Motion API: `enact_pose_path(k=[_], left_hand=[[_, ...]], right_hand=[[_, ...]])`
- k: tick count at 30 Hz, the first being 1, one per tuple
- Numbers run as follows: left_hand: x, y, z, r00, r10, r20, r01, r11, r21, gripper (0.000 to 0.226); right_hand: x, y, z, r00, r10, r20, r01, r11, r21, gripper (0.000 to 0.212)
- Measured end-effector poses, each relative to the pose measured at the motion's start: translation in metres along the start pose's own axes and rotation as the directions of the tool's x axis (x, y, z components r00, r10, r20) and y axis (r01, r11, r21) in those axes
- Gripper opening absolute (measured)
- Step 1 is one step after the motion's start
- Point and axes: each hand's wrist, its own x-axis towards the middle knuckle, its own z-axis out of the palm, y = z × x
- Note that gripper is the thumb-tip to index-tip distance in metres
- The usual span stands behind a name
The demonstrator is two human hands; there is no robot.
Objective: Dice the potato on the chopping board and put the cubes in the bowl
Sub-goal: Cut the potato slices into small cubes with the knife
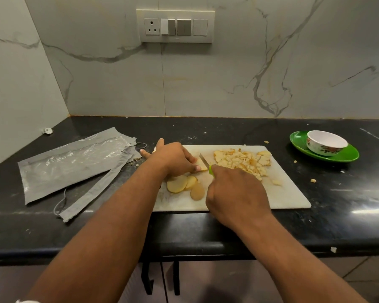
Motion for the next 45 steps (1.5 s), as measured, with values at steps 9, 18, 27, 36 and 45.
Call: enact_pose_path(k=[9, 18, 27, 36, 45], left_hand=[[0.007, -0.001, 0.002, 1.000, -0.023, 0.013, 0.023, 0.999, -0.029, 0.043], [0.001, -0.001, 0.000, 0.995, 0.065, -0.071, -0.060, 0.996, 0.067, 0.043], [0.021, -0.013, 0.006, 0.996, 0.076, -0.049, -0.077, 0.997, -0.020, 0.015], [0.024, -0.018, 0.005, 0.993, 0.116, 0.009, -0.116, 0.993, -0.003, 0.022], [0.018, -0.013, 0.002, 0.991, 0.097, -0.093, -0.085, 0.989, 0.122, 0.027]], right_hand=[[-0.045, 0.003, 0.007, 0.997, -0.059, 0.046, 0.059, 0.998, 0.012, 0.055], [-0.037, 0.005, -0.011, 1.000, -0.002, -0.028, 0.003, 1.000, 0.028, 0.049], [0.002, -0.011, 0.004, 0.999, -0.019, 0.049, 0.017, 0.999, 0.032, 0.029], [-0.063, -0.001, -0.010, 0.993, -0.022, 0.115, 0.022, 1.000, 0.007, 0.060], [-0.004, -0.008, -0.001, 0.999, 0.026, 0.033, -0.028, 0.998, 0.051, 0.031]])
